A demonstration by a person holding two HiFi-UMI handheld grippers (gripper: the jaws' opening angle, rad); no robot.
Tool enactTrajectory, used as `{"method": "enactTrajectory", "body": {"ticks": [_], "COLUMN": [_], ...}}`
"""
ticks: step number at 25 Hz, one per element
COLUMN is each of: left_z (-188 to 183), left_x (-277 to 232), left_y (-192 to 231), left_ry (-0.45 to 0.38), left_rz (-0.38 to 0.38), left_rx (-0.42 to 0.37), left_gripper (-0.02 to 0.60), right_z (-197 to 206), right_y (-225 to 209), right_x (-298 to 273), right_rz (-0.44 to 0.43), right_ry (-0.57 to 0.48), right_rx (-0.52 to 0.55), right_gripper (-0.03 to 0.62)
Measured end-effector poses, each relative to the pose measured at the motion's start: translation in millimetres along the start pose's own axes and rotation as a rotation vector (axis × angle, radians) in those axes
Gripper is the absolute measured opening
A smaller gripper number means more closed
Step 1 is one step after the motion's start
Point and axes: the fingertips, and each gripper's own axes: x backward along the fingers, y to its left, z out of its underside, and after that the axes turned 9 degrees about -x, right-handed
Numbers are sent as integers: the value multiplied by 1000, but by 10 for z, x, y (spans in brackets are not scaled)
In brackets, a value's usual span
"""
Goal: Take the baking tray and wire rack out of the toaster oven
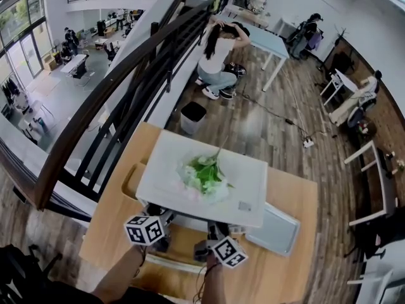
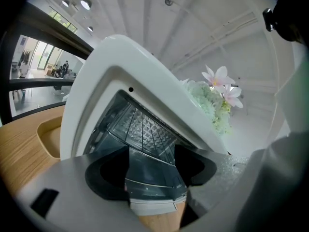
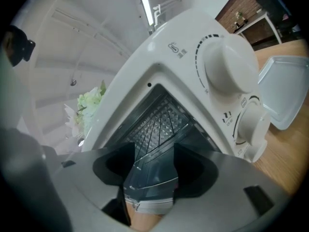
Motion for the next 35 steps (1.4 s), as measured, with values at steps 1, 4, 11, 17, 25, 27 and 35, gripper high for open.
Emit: {"method": "enactTrajectory", "body": {"ticks": [1,4,11,17,25,27,35], "left_z": [2,-2,-23,-19,0,-5,-17], "left_x": [-23,-83,-225,-324,-342,-339,-308], "left_y": [6,24,77,98,127,125,115], "left_ry": [1,6,5,1,12,12,3], "left_rz": [1,1,-4,-5,-15,-13,-16], "left_rx": [2,2,20,7,0,0,-38], "left_gripper": [279,279,278,272,212,209,204], "right_z": [-10,-28,-61,-72,-97,-110,-84], "right_y": [-6,-24,-90,-72,-49,-20,-1], "right_x": [-22,-78,-224,-334,-372,-375,-353], "right_rz": [5,18,21,-1,-6,-16,-16], "right_ry": [2,8,15,15,14,12,13], "right_rx": [9,32,23,42,63,89,80], "right_gripper": [233,233,230,216,187,173,137]}}
